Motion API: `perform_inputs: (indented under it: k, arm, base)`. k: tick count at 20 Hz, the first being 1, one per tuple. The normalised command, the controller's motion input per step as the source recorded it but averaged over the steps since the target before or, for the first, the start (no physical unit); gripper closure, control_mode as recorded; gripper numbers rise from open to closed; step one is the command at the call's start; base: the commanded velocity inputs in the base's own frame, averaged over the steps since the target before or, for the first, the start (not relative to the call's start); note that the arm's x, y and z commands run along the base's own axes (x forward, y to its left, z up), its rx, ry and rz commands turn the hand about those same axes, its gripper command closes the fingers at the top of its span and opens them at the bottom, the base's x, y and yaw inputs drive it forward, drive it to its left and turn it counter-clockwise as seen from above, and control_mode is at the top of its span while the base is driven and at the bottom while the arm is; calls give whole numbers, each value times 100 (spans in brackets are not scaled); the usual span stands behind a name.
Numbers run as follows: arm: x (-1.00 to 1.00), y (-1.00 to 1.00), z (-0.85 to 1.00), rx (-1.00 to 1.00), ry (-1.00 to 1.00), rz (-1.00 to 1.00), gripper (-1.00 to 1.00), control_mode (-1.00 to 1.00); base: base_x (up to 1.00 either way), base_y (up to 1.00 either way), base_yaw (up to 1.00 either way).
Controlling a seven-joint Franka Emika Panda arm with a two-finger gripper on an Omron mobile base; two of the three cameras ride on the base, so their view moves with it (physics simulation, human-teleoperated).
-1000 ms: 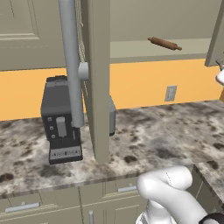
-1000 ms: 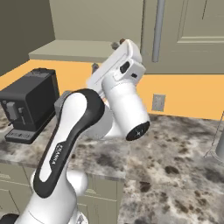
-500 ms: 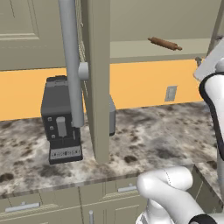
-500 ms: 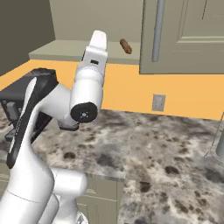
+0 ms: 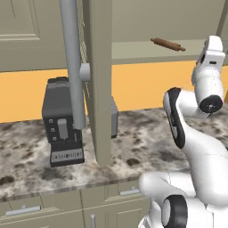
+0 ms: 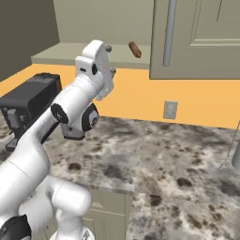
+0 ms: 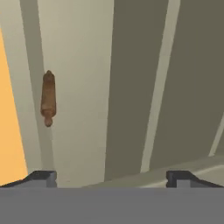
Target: Open the cabinet, retrieve the rolling pin, and place it next to the meat on the cutting board to prepare for tenderizing.
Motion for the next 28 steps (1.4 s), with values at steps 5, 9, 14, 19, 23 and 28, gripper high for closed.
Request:
perform_inputs:
  k: [5,9,14,19,23,28]
  arm:
    - [21,0,7,-12,8,-56,-100,-100]
    - [-21,0,59,-6,1,-45,-100,-100]
    - [-15,12,43,-2,3,-35,-100,-100]
    - [0,3,1,-1,2,-4,-100,-100]
    - [4,0,0,0,0,0,-100,-100]
    - [0,0,0,2,-2,8,-100,-100]
  base:
    - [0,0,0]
    - [0,0,0]
    - [0,0,0]
    - [0,0,0]
    - [0,0,0]
    - [0,0,0]
